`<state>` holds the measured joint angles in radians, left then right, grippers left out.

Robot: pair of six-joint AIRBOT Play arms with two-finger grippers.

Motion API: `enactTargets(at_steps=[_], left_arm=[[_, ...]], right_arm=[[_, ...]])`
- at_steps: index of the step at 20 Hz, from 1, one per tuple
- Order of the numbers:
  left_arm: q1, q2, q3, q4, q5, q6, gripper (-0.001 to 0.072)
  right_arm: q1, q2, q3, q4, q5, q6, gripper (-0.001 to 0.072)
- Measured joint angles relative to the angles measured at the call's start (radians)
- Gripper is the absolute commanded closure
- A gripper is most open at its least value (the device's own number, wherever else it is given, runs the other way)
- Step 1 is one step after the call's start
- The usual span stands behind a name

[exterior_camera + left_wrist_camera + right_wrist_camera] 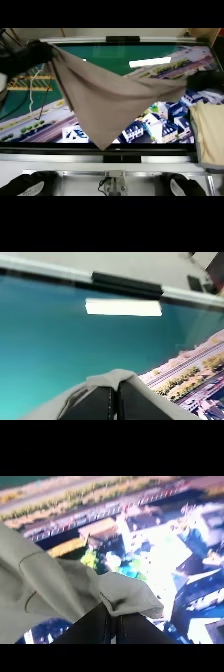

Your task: Fold the shirts.

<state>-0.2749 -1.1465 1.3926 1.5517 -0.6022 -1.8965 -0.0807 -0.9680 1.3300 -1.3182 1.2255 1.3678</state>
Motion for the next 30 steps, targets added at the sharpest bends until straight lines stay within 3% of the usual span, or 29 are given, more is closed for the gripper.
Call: enactTargets(at_steps=[3,4,5,6,7,11,14,18,20,25,30], left_arm=[[0.013,-0.228,0.053,-0.095,0.023,-0.012,0.0656],[0.013,-0.288,0.067,-0.143,0.011,-0.013,0.0584],[0.013,-0.341,0.079,-0.196,-0.012,-0.014,0.039],[0.013,-0.385,0.087,-0.246,-0.045,-0.013,0.0153],[0.017,-0.414,0.094,-0.284,-0.091,-0.008,0.0029],[0.1,-0.451,0.169,-0.367,-0.401,0.065,0.0039],[0.191,-0.369,0.189,-0.382,-0.64,0.126,0.0038],[0.229,-0.131,-0.055,-0.392,-0.764,0.167,0.0037],[0.205,0.003,-0.293,-0.418,-0.729,0.144,0.0038],[0.064,0.184,-0.82,-0.623,-0.438,0.099,0.0039],[-0.118,0.135,-0.998,-0.829,-0.155,0.082,0.0046]], right_arm=[[0.0,-0.175,-0.061,0.074,0.018,0.021,0.0647],[0.0,-0.23,-0.075,0.102,0.018,0.027,0.0647],[0.001,-0.274,-0.084,0.124,0.019,0.027,0.0647],[0.002,-0.314,-0.091,0.142,0.019,0.029,0.0647],[0.004,-0.34,-0.096,0.155,0.021,0.031,0.0647],[0.006,-0.377,-0.105,0.173,0.04,0.021,0.0647],[0.006,-0.363,-0.108,0.141,0.082,0.009,0.0646],[0.007,-0.332,-0.108,0.103,0.121,-0.01,0.0647],[0.007,-0.323,-0.108,0.099,0.129,-0.014,0.0646],[0.007,-0.316,-0.108,0.097,0.136,-0.018,0.0646],[0.007,-0.315,-0.108,0.097,0.137,-0.018,0.0646]])
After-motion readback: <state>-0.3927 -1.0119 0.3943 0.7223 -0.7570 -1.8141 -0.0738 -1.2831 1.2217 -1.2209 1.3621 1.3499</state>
